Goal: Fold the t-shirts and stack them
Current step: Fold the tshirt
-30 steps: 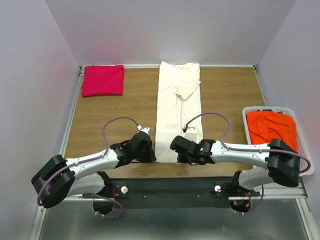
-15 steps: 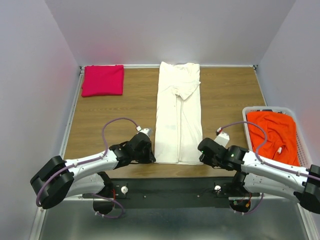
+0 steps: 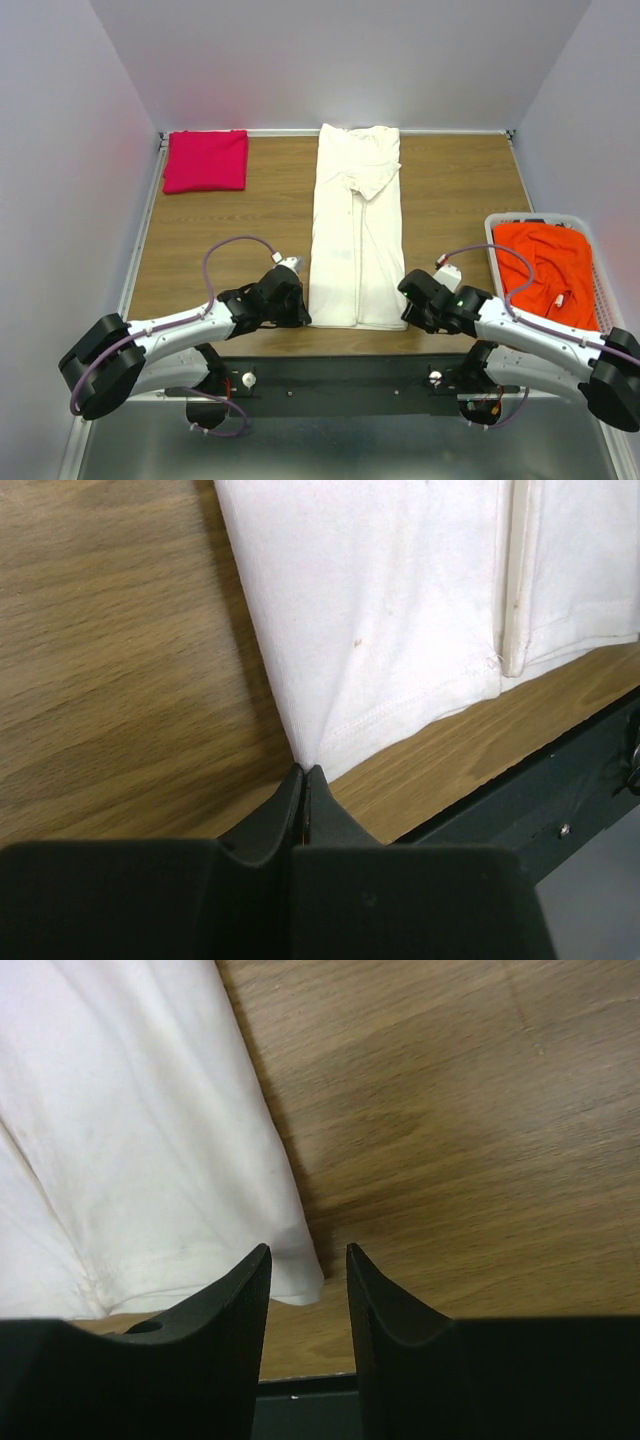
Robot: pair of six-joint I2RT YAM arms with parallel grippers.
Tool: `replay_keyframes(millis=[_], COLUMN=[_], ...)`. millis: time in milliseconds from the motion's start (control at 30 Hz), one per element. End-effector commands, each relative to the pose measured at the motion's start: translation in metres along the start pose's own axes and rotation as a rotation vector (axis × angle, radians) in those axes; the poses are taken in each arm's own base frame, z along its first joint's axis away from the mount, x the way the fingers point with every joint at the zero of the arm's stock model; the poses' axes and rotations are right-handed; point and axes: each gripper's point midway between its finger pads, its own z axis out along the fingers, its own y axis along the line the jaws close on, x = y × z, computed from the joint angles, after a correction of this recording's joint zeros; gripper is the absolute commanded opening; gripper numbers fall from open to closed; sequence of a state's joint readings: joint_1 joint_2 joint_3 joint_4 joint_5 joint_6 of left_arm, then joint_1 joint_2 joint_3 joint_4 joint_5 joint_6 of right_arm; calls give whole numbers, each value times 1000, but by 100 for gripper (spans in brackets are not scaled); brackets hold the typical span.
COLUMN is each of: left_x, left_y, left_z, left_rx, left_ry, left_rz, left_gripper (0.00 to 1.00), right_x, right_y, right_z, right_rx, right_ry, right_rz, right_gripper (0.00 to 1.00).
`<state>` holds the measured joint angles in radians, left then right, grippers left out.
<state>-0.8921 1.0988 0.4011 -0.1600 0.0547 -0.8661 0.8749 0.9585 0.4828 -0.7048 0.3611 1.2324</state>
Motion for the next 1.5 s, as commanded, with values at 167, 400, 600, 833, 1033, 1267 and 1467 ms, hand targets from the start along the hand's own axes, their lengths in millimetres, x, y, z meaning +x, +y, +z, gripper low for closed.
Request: replay_keyframes(millis=[167, 400, 600, 833, 1033, 1267, 1467], left_x=[2, 3, 4, 15, -5, -74, -122], left_y=[3, 4, 1, -3, -13, -41, -54], left_z=[-4, -3, -6, -13, -22, -25, -3], left_rx=[-4, -6, 9, 20, 8, -26, -51], left_ry=[-11, -7, -6, 9, -58, -213, -260], left_rz=[-1, -12, -15, -31, -17, 77, 93], left_gripper=[0, 0, 0, 0, 0, 0, 0], right_x=[28, 37, 39, 47, 12, -43, -95], right_y=[1, -9, -8, -3, 19, 56, 85], right_z=[10, 13, 12, -4, -27, -30, -21], right_rx=[-34, -23, -34, -114, -138, -75, 9], right_ry=[127, 153, 165, 223, 123, -65, -244], right_rz=[-61, -71, -87, -151, -185, -188, -195], right_gripper=[43, 39, 2, 0, 0, 0, 1])
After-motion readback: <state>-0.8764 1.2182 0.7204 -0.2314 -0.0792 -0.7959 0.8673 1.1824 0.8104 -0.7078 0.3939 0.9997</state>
